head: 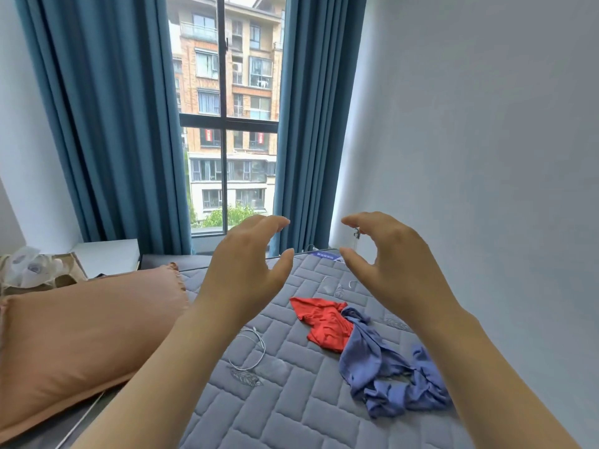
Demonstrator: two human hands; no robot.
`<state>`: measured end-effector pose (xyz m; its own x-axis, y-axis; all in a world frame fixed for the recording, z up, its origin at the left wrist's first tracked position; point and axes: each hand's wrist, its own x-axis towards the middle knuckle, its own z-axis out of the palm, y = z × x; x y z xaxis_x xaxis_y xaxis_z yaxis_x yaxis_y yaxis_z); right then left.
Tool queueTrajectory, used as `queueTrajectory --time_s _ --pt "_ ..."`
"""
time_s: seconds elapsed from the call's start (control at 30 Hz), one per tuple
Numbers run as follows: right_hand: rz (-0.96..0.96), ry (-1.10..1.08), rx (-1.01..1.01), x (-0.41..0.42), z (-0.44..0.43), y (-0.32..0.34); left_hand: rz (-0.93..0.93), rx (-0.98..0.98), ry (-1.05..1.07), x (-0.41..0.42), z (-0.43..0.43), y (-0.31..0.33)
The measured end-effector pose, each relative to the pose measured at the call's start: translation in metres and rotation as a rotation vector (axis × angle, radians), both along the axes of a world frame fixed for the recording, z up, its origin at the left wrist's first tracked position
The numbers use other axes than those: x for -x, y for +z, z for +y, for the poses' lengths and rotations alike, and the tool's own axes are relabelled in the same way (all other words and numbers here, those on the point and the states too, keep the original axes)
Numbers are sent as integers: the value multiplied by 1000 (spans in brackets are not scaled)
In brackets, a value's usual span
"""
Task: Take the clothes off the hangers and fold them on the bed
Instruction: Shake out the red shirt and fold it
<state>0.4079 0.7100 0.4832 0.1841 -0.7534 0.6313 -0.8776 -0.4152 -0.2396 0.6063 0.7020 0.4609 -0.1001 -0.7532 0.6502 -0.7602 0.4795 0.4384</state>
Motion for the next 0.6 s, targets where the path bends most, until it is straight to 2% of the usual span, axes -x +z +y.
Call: queueTrajectory --time_s 0.2,0.6 --pt "31 5 -82 63 -21 -15 -4 -51 17 60 -17 -15" --pt "111 -66 -206 121 -48 -52 -19 -166 -39 113 -51 -61"
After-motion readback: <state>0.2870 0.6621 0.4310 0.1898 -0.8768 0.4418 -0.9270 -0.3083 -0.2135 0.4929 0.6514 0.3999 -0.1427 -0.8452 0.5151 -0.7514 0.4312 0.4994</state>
